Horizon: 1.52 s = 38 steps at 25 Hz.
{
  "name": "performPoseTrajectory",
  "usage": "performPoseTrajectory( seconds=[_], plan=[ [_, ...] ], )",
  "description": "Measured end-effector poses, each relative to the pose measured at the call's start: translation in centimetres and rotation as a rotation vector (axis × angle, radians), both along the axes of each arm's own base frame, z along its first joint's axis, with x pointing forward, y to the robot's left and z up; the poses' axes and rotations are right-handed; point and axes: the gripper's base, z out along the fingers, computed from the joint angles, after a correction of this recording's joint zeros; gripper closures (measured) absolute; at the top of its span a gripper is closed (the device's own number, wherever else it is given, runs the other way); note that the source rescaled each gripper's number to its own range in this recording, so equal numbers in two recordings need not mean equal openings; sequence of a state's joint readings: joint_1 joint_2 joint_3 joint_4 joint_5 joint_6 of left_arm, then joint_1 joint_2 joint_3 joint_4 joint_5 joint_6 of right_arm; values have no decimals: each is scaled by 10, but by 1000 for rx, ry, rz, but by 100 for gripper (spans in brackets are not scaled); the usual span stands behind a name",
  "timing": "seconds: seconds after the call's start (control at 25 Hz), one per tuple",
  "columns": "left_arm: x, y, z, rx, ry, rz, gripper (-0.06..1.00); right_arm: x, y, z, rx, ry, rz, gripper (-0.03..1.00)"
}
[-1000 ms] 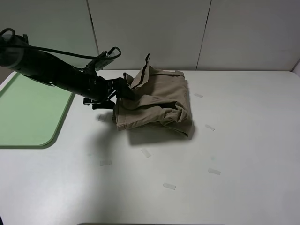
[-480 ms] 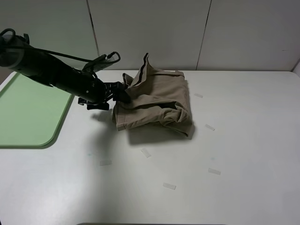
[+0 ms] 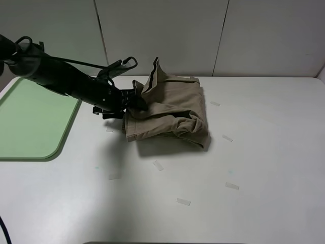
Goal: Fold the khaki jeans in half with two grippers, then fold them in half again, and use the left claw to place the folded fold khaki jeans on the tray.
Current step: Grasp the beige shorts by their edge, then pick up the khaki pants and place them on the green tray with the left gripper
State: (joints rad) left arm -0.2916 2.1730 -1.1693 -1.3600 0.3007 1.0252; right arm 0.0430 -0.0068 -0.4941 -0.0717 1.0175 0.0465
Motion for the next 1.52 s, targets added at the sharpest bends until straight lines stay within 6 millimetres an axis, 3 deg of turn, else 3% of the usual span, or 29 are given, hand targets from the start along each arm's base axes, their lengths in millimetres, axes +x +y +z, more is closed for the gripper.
performPoseTrajectory(
  seconds=[0.2, 0.32, 0.48, 0.52, 0.76, 1.04, 1.52],
  plan=[
    [2, -13, -2, -18, -3, -6, 20, 0, 0, 0, 0, 0, 0, -3],
    [1, -16, -6, -13, 5, -9, 42, 0, 0, 0, 0, 0, 0, -3],
    [1, -16, -10, -7, 11, -2, 84, 0, 0, 0, 0, -1, 0, -3],
    [1, -16, -10, -8, 11, -2, 89, 0, 0, 0, 0, -1, 0, -3],
    [-1, -16, -10, 5, 12, -28, 90, 0, 0, 0, 0, -1, 0, -3],
    [-3, -7, 15, 102, -21, -131, 91, 0, 0, 0, 0, -1, 0, -3],
    [12, 56, 84, 508, -98, -186, 91, 0, 0, 0, 0, -1, 0, -3]
  ],
)
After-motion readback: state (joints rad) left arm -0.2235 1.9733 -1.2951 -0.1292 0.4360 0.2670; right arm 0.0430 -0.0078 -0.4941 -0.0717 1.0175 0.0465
